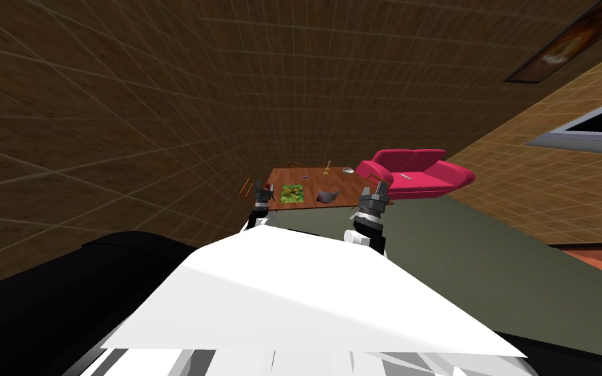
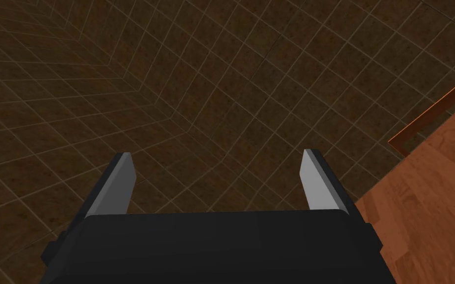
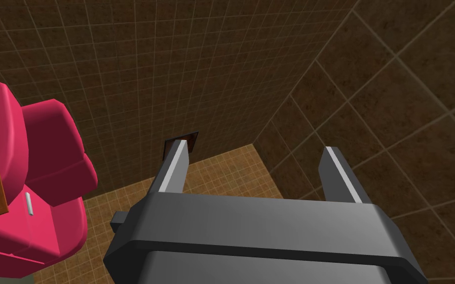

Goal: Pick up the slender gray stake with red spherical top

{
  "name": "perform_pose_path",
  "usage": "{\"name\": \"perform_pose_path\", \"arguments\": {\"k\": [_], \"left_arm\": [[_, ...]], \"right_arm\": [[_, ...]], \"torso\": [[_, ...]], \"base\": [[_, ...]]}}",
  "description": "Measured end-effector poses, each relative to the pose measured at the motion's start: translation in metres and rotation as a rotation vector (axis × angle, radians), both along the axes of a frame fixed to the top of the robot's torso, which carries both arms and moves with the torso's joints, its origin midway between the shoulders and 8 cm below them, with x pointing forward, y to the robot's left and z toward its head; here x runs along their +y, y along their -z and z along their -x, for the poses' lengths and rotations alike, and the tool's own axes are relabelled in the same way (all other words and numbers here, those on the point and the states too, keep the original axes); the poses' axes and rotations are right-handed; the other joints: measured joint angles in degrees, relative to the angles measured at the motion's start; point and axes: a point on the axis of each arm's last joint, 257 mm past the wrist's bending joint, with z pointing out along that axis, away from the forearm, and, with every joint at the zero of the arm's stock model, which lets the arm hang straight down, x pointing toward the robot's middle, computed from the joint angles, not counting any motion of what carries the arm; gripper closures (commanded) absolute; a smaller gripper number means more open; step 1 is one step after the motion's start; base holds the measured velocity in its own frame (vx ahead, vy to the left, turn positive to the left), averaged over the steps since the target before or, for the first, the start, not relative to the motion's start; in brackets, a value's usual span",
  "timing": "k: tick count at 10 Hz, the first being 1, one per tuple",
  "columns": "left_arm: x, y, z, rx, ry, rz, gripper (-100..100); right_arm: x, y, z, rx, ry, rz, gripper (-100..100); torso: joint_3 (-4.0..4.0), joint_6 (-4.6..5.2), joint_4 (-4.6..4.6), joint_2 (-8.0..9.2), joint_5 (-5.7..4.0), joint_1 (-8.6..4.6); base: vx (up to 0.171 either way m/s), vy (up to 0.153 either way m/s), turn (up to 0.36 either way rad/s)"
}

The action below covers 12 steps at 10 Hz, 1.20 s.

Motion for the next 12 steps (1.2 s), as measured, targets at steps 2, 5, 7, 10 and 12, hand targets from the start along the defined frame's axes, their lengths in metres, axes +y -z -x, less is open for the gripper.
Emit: {"name": "perform_pose_path", "arguments": {"k": [2,5,7,10,12], "left_arm": [[0.007,0.017,-0.003,0.023,0.002,0.042,-100],[0.024,0.042,-0.007,0.048,-0.001,0.121,-100],[0.034,0.058,-0.008,0.064,-0.007,0.162,-100],[0.054,0.079,-0.01,0.075,-0.022,0.248,-100],[0.069,0.091,-0.012,0.078,-0.037,0.308,-100]], "right_arm": [[0.0,0.0,0.0,0.0,0.0,0.0,0],[0.0,0.0,0.0,0.0,0.0,0.0,0],[0.0,0.0,0.0,0.0,0.0,0.0,0],[0.0,0.0,0.0,0.0,0.0,0.0,0],[0.0,0.0,0.0,0.0,0.0,0.0,0]], "torso": [[0.0,0.0,0.0,0.0,0.01,0.03],[0.0,0.0,0.0,0.0,0.01,0.03],[0.0,0.0,0.0,0.0,0.01,0.04],[0.0,0.0,0.0,0.01,0.0,0.01],[0.0,-0.01,0.0,0.01,-0.01,-0.02]], "base": [[0.033,-0.02,-0.003],[0.027,-0.018,-0.002],[0.037,-0.026,-0.006],[0.028,-0.029,-0.006],[0.022,-0.034,-0.002]]}}
